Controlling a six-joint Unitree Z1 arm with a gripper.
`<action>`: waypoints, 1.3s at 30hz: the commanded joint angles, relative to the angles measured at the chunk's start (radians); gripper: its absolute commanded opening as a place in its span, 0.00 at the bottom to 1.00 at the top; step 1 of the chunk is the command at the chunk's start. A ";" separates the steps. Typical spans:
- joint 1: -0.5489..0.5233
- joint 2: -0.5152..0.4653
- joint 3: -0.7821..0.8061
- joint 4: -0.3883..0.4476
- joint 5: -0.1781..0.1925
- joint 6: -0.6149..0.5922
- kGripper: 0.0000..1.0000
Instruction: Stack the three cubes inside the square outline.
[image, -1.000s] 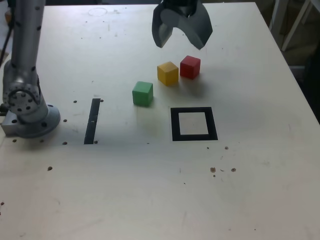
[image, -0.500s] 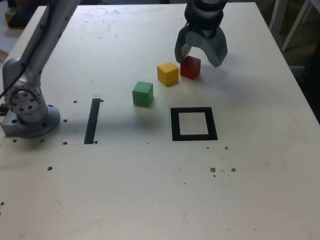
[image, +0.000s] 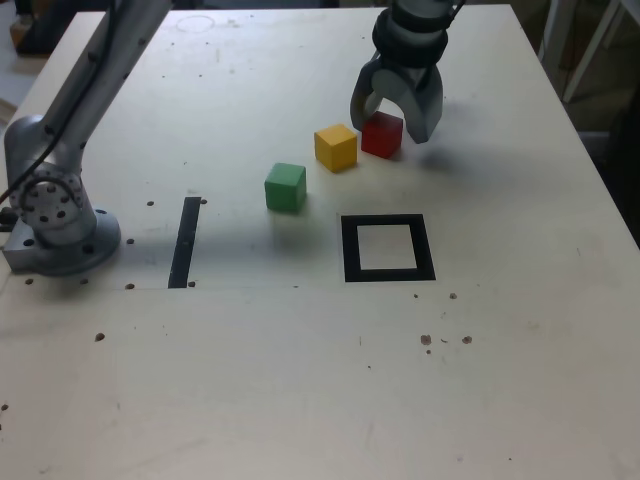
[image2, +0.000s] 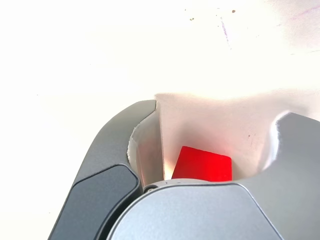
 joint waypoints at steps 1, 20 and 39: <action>0.001 0.005 0.002 0.005 0.004 -0.001 0.28; -0.008 -0.044 0.010 0.025 0.013 -0.004 0.26; -0.236 -0.261 0.107 0.116 -0.024 -0.393 0.26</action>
